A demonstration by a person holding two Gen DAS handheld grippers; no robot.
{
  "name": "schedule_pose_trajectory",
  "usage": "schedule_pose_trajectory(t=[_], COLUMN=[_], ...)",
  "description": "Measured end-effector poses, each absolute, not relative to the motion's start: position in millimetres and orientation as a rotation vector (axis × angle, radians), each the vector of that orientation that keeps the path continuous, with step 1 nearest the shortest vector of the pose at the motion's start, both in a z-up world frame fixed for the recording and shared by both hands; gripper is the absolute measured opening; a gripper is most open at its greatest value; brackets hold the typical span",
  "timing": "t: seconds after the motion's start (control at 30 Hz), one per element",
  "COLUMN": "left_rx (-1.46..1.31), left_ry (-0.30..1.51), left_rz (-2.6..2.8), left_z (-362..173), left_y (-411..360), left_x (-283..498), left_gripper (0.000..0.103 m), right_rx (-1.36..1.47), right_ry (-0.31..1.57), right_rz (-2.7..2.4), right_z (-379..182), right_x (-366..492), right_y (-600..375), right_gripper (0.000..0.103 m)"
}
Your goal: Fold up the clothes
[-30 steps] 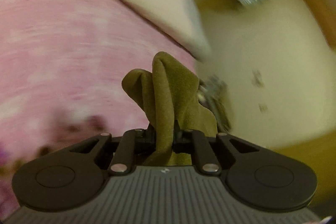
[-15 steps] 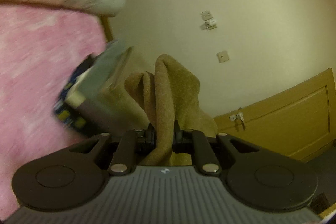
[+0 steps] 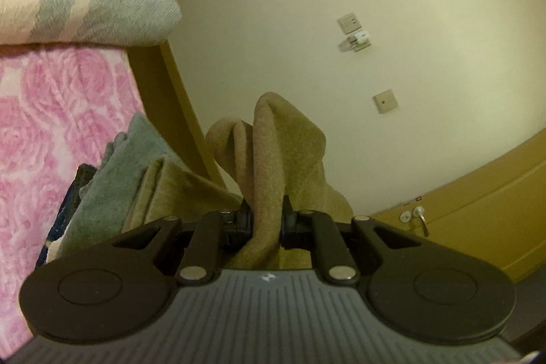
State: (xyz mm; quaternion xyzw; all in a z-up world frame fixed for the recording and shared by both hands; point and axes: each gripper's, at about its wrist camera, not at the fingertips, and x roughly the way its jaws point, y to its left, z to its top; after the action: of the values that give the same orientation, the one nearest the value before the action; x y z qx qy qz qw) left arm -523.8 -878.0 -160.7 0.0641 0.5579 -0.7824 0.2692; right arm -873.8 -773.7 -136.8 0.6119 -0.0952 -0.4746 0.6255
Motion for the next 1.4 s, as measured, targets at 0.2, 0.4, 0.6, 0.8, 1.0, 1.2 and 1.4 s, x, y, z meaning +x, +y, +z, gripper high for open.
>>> schedule_pose_trajectory(t=[0.2, 0.4, 0.6, 0.8, 1.0, 1.2, 1.4], left_rx=[0.234, 0.254, 0.216, 0.38, 0.575, 0.632, 0.614], left_ry=[1.506, 1.425, 1.212, 0.984, 0.885, 0.785, 0.76], left_rz=[-2.062, -1.981, -1.923, -2.203, -2.191, -2.176, -2.153], left_z=[-201.2, -221.1, -175.8, -133.9, -172.5, -195.0, -177.0], left_y=[-896.2, -906.5, -894.9, -841.2, -807.8, -812.4, -816.0], left_x=[-524.8, -516.7, -493.7, -546.8, -583.2, -596.5, -595.8], left_gripper=[0.011, 0.022, 0.018, 0.009, 0.003, 0.003, 0.002], right_rx=[1.487, 1.405, 1.136, 0.7, 0.596, 0.605, 0.707], right_ry=[-0.202, -0.144, -0.033, 0.114, 0.329, 0.441, 0.423], right_rz=[-1.108, -1.211, -1.521, -1.747, -1.653, -1.639, -1.647], right_z=[-172.7, -183.2, -143.0, -96.4, -139.6, -194.7, -177.3], right_x=[-891.3, -889.7, -872.5, -817.1, -767.7, -772.0, -776.4], right_y=[-793.0, -793.9, -767.5, -722.7, -710.0, -725.7, -734.3], right_gripper=[0.018, 0.028, 0.061, 0.05, 0.027, 0.027, 0.027])
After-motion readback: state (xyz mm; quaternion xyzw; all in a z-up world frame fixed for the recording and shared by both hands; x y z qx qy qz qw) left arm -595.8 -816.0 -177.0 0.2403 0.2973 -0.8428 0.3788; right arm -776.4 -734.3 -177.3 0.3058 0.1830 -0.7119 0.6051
